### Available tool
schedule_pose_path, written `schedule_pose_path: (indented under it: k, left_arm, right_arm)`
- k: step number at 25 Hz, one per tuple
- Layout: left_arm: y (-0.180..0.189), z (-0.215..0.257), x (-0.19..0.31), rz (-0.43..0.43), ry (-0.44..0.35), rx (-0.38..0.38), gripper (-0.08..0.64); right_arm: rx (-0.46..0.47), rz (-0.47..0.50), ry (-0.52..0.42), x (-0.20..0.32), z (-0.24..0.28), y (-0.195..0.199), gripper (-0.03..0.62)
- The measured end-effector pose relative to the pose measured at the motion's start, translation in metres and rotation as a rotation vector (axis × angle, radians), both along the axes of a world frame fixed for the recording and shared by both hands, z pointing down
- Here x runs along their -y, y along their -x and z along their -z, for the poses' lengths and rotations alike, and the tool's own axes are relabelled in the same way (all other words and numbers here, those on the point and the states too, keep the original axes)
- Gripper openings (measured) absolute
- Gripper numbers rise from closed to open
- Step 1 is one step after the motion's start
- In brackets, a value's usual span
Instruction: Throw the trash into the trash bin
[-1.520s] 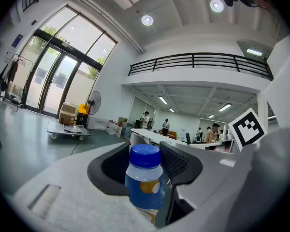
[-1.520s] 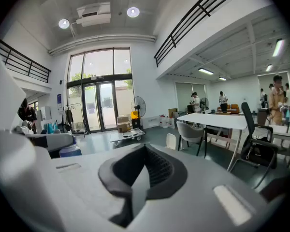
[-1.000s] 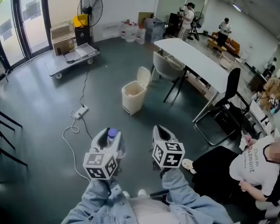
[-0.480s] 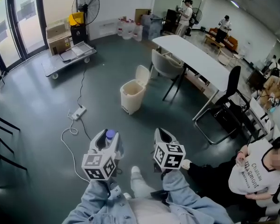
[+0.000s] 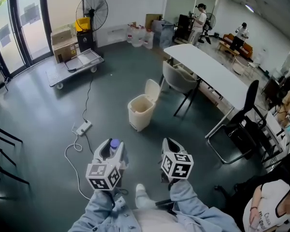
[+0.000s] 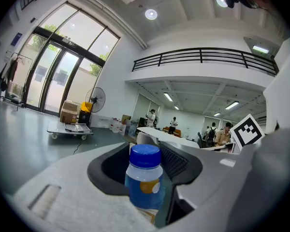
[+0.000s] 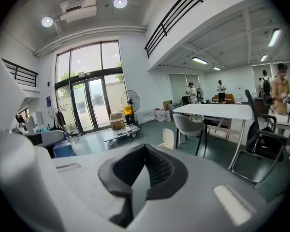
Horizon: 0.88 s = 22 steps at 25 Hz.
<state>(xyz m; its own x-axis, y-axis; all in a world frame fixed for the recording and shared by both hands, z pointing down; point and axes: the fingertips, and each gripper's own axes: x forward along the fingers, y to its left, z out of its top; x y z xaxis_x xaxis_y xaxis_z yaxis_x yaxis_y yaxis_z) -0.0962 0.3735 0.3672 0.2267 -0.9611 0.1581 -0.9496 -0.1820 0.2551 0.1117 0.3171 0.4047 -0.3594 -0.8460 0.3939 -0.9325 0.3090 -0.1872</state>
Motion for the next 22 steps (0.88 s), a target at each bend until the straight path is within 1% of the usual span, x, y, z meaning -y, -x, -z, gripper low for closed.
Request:
schedule_pose_path:
  k: [7, 11, 15, 22]
  left_arm:
    - [-0.004, -0.001, 0.083, 0.015, 0.008, 0.004, 0.207]
    - [-0.014, -0.004, 0.124, 0.013, 0.012, 0.014, 0.207]
    - [-0.022, -0.005, 0.154, 0.017, 0.018, 0.024, 0.207]
    - [-0.021, -0.006, 0.19, 0.03, 0.036, 0.044, 0.207]
  right_arm:
    - [0.006, 0.004, 0.006, 0.087, -0.002, -0.01, 0.003]
    - [0.015, 0.006, 0.021, 0.127, -0.01, -0.019, 0.003]
    - [0.023, 0.018, 0.041, 0.158, -0.017, -0.026, 0.003]
    - [0.047, 0.028, 0.064, 0.195, -0.027, -0.025, 0.003]
